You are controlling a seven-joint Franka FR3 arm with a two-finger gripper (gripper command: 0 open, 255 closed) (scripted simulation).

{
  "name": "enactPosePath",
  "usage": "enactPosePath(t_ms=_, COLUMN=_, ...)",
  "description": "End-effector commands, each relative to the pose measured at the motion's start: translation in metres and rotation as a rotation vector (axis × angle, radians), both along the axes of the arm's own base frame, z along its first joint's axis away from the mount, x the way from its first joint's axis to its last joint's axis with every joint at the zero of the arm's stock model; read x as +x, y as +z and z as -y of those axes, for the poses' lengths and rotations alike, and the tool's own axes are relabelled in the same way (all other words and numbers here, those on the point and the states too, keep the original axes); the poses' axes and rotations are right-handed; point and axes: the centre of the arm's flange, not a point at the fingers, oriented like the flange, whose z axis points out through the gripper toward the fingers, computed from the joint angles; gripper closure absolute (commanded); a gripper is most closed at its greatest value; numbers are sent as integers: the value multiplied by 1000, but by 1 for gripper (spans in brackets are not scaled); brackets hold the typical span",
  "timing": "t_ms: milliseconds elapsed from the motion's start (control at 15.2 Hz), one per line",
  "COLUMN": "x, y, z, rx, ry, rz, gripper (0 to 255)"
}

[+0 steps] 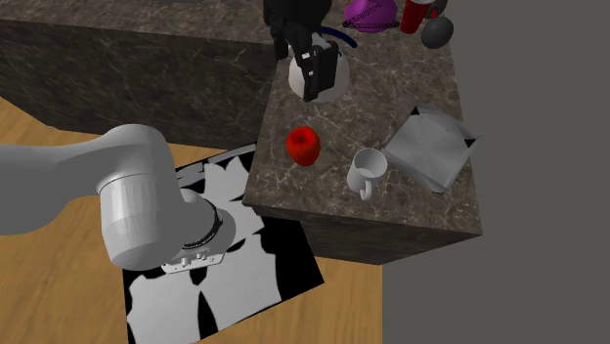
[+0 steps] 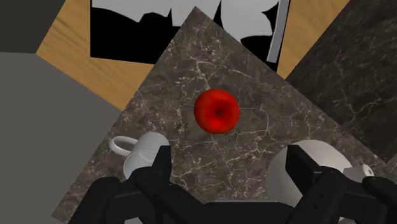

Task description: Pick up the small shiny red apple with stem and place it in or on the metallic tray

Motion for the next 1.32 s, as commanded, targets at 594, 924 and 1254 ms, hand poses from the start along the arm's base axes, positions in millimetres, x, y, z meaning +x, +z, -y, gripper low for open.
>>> enactPosePath(t_ms=594, x=-11, y=-115, z=-45, rx=-113, ry=-96, rz=111, gripper=0)
enactPosePath(t_ms=924, x=-10, y=-170, z=-60, rx=-160, ry=-136, rz=158, gripper=0)
enactPosePath(t_ms=1254, x=-7, y=-197, z=-57, rx=-160, ry=-136, rz=158, gripper=0)
